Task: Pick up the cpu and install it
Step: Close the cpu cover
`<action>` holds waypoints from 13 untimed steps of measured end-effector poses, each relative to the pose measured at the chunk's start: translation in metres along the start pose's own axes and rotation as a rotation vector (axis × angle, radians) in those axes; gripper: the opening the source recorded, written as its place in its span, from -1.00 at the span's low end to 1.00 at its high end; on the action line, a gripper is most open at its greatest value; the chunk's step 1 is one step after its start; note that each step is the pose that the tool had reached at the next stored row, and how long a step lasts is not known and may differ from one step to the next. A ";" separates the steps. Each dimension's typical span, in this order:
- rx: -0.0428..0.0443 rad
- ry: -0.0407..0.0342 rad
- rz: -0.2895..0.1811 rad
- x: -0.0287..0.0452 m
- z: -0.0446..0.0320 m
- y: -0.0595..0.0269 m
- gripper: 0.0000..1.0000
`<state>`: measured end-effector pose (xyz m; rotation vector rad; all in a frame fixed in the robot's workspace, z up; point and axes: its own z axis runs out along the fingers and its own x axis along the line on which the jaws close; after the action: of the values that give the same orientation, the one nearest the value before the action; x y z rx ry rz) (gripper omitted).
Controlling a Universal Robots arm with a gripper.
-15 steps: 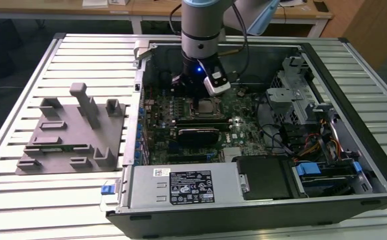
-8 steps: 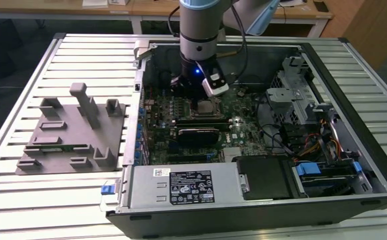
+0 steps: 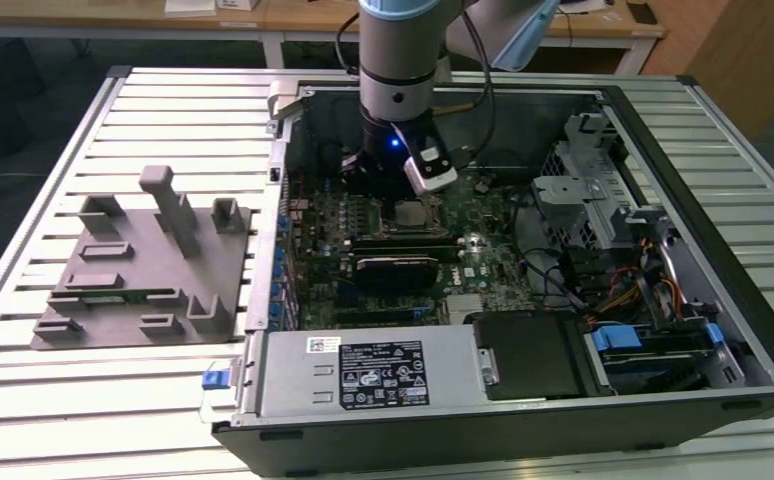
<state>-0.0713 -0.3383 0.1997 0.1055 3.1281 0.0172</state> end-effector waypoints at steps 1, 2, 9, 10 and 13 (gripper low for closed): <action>0.0001 0.0000 0.000 0.0000 -0.0005 0.0000 -0.79; 0.0000 0.0000 0.000 0.0000 -0.0009 0.0000 -0.79; 0.0000 0.0000 0.000 -0.0001 -0.0068 0.0001 -0.79; 0.0001 0.0000 0.000 -0.0001 -0.0085 0.0001 -0.79; 0.0001 -0.0001 0.000 -0.0002 -0.0139 0.0002 -0.79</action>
<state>-0.0713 -0.3383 0.2136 0.1054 3.1279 0.0171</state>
